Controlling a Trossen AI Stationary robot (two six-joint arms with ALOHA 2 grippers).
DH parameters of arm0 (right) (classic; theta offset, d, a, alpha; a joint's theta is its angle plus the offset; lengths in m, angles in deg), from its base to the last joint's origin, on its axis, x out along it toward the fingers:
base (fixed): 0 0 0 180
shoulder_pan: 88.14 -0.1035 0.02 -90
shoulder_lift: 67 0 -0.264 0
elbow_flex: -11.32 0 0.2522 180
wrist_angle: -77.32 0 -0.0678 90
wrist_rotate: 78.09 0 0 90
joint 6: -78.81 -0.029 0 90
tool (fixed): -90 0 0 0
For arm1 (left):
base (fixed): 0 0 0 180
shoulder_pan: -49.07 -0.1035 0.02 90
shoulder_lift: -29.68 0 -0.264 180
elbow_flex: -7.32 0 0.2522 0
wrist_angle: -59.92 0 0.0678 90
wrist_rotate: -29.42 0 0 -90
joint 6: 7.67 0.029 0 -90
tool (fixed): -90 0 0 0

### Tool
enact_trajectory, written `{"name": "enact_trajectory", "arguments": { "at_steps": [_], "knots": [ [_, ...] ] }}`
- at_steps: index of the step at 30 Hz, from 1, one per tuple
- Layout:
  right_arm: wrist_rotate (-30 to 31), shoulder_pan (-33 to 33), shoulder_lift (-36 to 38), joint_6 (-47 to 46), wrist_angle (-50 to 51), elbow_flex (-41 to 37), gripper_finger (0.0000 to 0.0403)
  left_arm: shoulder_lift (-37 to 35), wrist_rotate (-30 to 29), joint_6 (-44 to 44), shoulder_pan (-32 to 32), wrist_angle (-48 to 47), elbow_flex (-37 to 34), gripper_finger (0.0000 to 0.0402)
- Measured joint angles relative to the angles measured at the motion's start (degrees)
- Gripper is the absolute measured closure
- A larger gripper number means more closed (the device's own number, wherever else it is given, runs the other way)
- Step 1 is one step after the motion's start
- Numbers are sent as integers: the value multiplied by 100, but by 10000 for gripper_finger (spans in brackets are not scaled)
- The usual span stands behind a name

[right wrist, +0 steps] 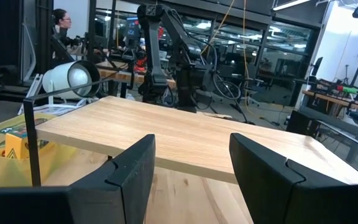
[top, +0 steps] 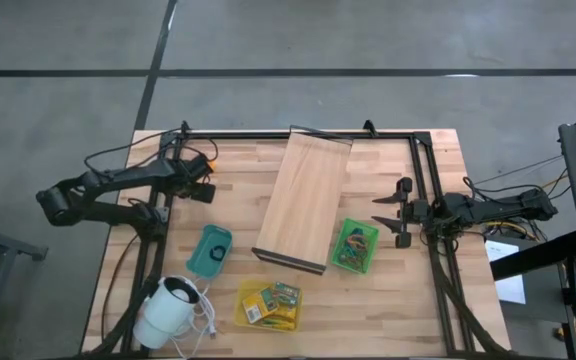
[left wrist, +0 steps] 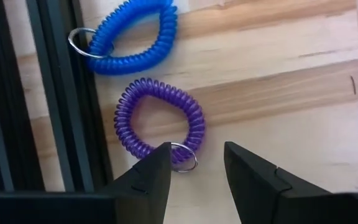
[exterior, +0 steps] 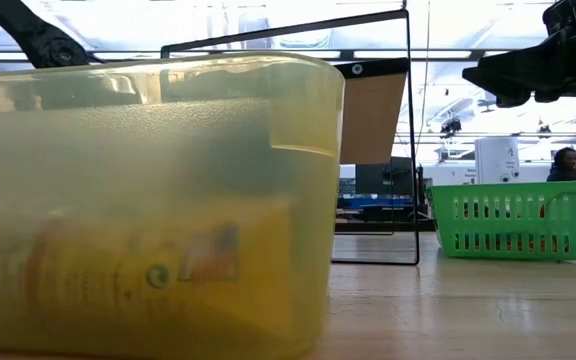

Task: Pick & Place Office Desk Supplies
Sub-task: Put the purple spring keychain into the blue bin

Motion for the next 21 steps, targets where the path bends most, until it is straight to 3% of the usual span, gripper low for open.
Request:
{"name": "enact_trajectory", "arguments": {
  "at_steps": [8, 17, 21],
  "knots": [
    [0, -1, 0, 0, 0, 0, 197, 0, -24, 126, -128, 68, 0, 252],
    [0, 0, 0, 0, 0, 0, 197, 0, -53, 842, -130, 240, 50, 265],
    [0, -1, 0, 0, 0, 0, 197, 0, -64, 552, -198, 236, 48, 275]
  ]
}}
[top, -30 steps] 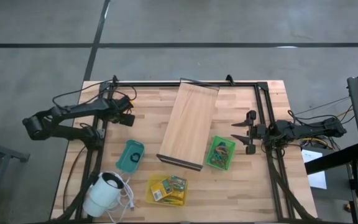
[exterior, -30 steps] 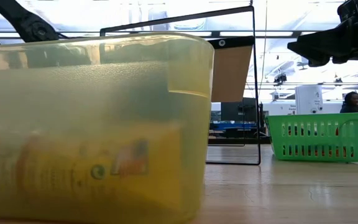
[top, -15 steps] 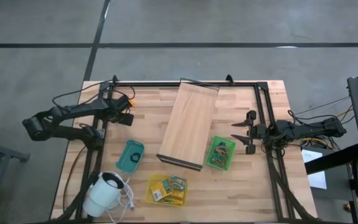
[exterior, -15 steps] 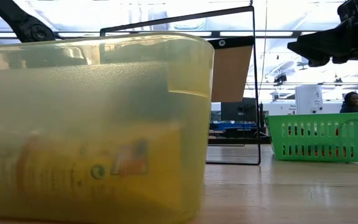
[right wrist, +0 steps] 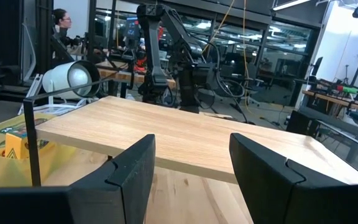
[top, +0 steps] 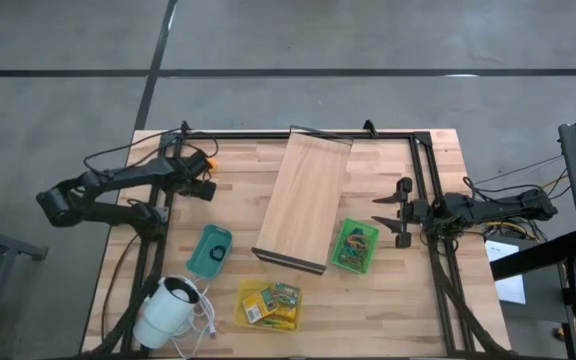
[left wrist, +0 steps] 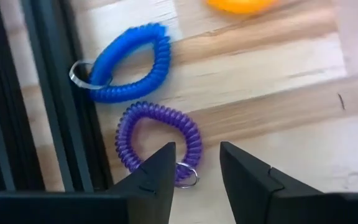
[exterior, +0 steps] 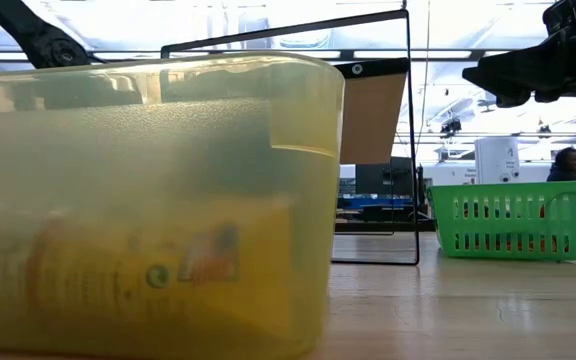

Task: Pick & Place Office Desk Supplies
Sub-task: Put the purple spring keychain into the blue bin

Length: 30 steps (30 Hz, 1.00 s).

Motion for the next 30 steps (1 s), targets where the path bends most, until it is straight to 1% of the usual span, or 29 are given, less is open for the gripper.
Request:
{"name": "enact_trajectory", "arguments": {
  "at_steps": [2, 5, 10, 14, 30],
  "knots": [
    [0, -1, 0, 0, 0, 0, 197, 0, 87, -232, -127, -54, 0, 276],
    [0, 1, 0, 0, 2, 0, 197, 0, 298, -256, -356, -87, -4, 277],
    [0, 0, 0, 0, 0, 0, 197, 0, 451, -263, -607, -87, -84, 277],
    [0, 1, 0, 0, 0, 0, 197, -4, 902, -274, -619, -68, -169, 277],
    [0, -1, 0, 0, -1, 0, 197, -9, 1500, -429, -612, -48, -205, 285]
  ]
}}
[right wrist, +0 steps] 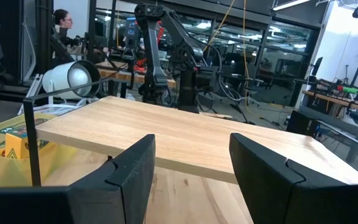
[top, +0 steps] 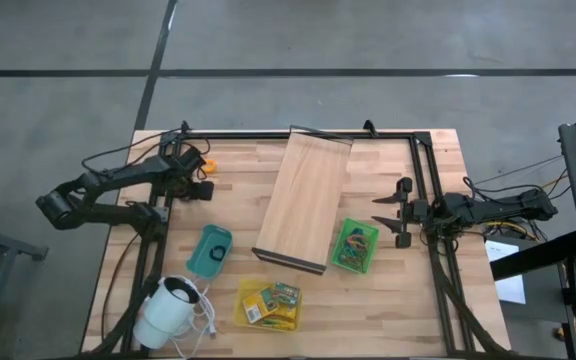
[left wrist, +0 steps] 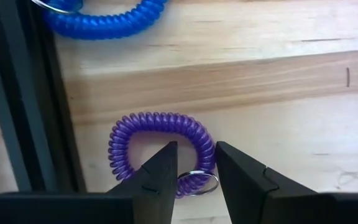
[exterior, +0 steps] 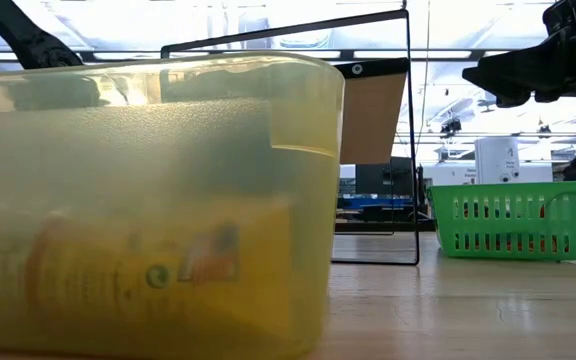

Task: Pick & Place Office Desk Supplies
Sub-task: Put the purple spring keychain into the blue bin

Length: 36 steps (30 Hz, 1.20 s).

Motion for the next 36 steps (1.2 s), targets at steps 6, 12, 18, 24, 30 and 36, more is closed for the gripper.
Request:
{"name": "enact_trajectory", "arguments": {
  "at_steps": [6, 12, 18, 24, 30, 36],
  "knots": [
    [0, 2, 0, 0, 0, 0, 197, 0, 287, 0, 11, 7, 4, 285],
    [0, 2, 0, 0, 1, 0, 197, 0, 587, -160, 118, 30, 9, 285],
    [0, 2, 0, 0, 0, 0, 197, 4, 730, -177, 388, 61, 31, 285],
    [0, 2, 0, 0, 1, 0, 197, 6, 741, -54, 417, 141, 31, 285],
    [0, 2, 0, 0, 2, 0, 197, 14, 725, 91, 417, 207, 53, 285],
    [0, 1, 0, 0, 0, 0, 197, 15, 707, 239, 422, 258, 263, 285]
  ]
}}
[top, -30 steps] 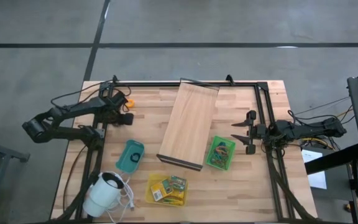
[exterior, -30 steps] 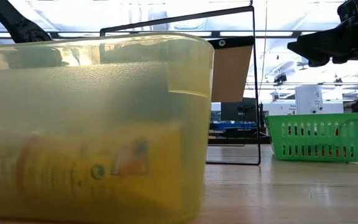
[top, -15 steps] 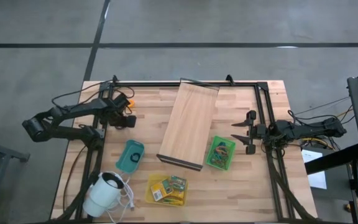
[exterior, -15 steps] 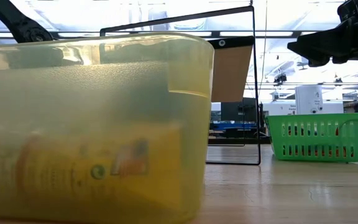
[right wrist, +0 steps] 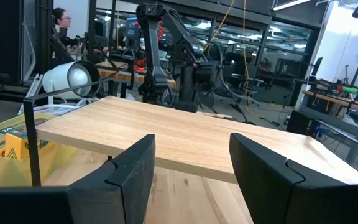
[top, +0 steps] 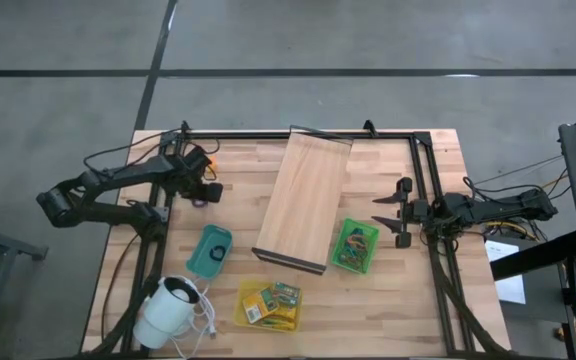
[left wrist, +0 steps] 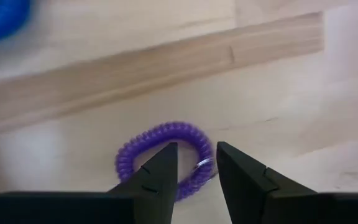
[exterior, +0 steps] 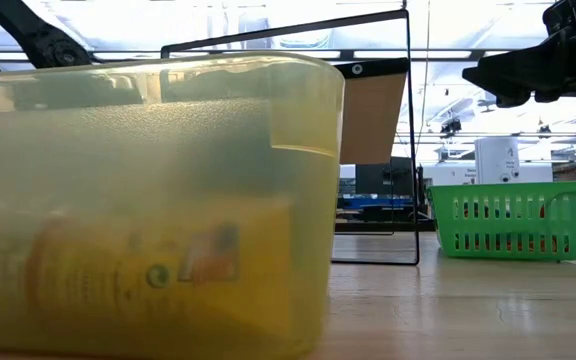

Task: Pick & Place Office Desk Supplies
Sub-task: Put the purple spring keychain into the blue bin

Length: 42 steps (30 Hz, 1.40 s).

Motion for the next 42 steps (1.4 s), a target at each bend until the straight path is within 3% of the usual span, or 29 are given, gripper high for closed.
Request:
{"name": "enact_trajectory", "arguments": {
  "at_steps": [10, 23, 33, 42],
  "knots": [
    [0, 1, 0, 0, 0, 0, 197, -7, -86, 84, 0, -2, 210, 285],
    [0, -1, -2, 0, 1, 0, 197, -11, -237, -689, -4, -315, 126, 285],
    [0, 0, -4, 0, 0, 0, 197, -15, -353, -844, -9, 484, -273, 285],
    [0, 1, -4, 0, 0, 0, 197, -31, -359, -977, -9, 611, -442, 285]
  ]
}}
